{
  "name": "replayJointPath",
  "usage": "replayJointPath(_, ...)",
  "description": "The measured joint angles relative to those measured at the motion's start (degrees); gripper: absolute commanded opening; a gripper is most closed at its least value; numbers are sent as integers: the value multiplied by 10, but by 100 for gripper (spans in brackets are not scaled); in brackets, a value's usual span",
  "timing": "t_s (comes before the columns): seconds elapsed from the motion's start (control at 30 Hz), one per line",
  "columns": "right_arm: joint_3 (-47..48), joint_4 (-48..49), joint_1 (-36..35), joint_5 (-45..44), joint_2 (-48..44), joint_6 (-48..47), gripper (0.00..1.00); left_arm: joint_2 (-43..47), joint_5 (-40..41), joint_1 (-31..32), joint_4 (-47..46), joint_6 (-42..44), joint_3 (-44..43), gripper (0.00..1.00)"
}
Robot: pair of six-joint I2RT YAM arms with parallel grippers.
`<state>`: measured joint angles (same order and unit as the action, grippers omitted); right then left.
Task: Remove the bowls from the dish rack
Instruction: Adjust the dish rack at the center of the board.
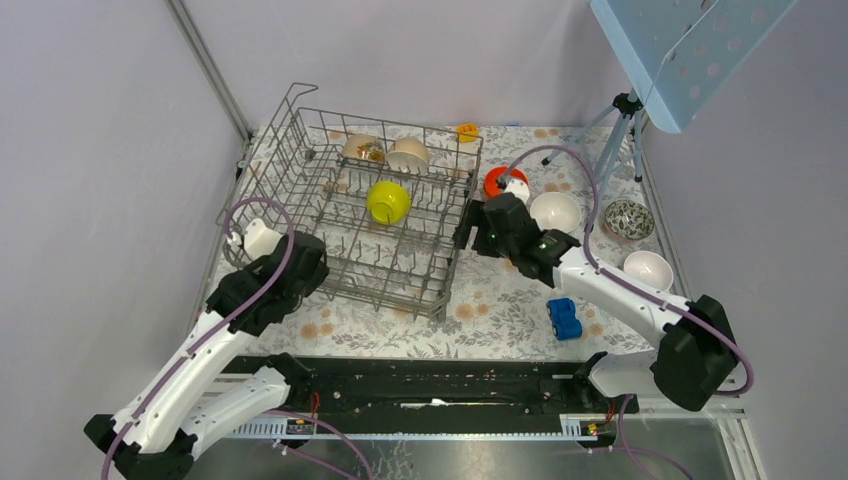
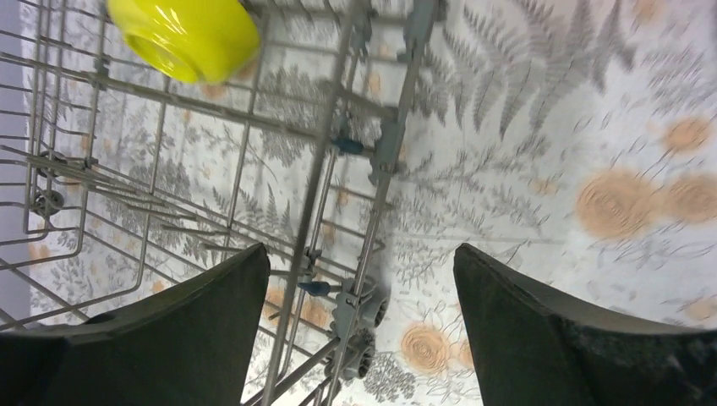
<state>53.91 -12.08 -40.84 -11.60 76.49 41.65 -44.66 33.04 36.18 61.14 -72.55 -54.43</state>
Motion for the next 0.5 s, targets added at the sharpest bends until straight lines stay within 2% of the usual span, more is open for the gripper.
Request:
replayJointPath(0.13, 53, -14, 6, -35, -9, -63, 88, -22, 4, -34, -5, 52, -15, 0)
replayJointPath(0.27, 83, 10, 44, -38, -6, -114, 87, -40, 5, -74, -20, 113, -24, 0)
replayJointPath(0.5, 125, 90, 125, -4, 85, -173, 85, -42, 20, -115, -25, 184, -24, 0)
